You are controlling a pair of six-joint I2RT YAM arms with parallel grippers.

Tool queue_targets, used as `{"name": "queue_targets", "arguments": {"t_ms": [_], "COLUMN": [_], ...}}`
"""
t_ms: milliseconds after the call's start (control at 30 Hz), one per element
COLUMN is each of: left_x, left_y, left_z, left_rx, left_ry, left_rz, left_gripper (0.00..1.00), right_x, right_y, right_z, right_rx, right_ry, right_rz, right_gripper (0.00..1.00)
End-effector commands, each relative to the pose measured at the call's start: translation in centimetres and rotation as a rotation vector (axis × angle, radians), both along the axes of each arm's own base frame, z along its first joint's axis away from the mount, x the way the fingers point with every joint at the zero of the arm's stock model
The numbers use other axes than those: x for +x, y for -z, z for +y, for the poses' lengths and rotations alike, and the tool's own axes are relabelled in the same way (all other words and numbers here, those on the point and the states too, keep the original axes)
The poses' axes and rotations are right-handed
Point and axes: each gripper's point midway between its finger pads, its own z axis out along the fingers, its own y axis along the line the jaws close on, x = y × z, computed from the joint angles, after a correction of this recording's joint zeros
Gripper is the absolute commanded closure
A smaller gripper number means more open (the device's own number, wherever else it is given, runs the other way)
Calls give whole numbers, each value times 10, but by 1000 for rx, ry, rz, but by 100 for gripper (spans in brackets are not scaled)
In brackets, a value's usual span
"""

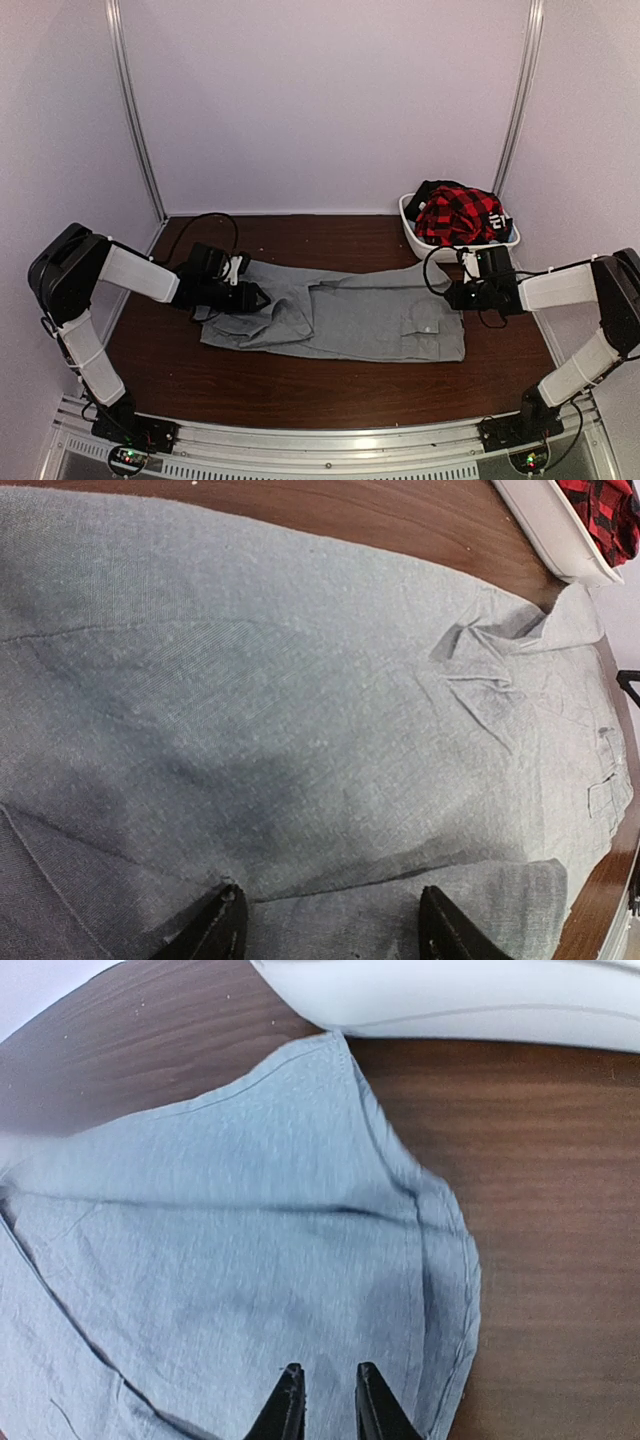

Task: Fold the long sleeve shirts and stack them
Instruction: Fold the 1/3-folded shirt at the center of the board.

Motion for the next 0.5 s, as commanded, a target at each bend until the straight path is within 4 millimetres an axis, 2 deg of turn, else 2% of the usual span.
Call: {"name": "queue_targets", "arguments": {"t_ms": [0,67,167,233,300,367,467], "left_x": [2,3,3,3,3,2,2], "left_y": [-7,-7,-6,-5,-4,-4,-4], "left_z": [1,1,0,0,0,0,-1], "left_rx": [17,19,22,21,20,18,13], "left_ry": [-1,1,3,4,3,2,6], "left_rz": [-20,-20,-20,-17,-15,-12,-12], "left_gripper": [39,39,39,39,39,39,39], "right_x": [-20,-27,-24,-10,3,18,44], "right_y": [-7,-12,-30,-50,-60,-65,-62], "right_z": [8,9,11,17,21,23,21], "right_rx": [104,108,103,106,94,67,4], "right_ry": [17,21,20,8,5,15,51], "right_rz": [-23,-34,-67,-92,-93,-86,-50], "right_gripper": [80,79,73,67,60,52,44]}}
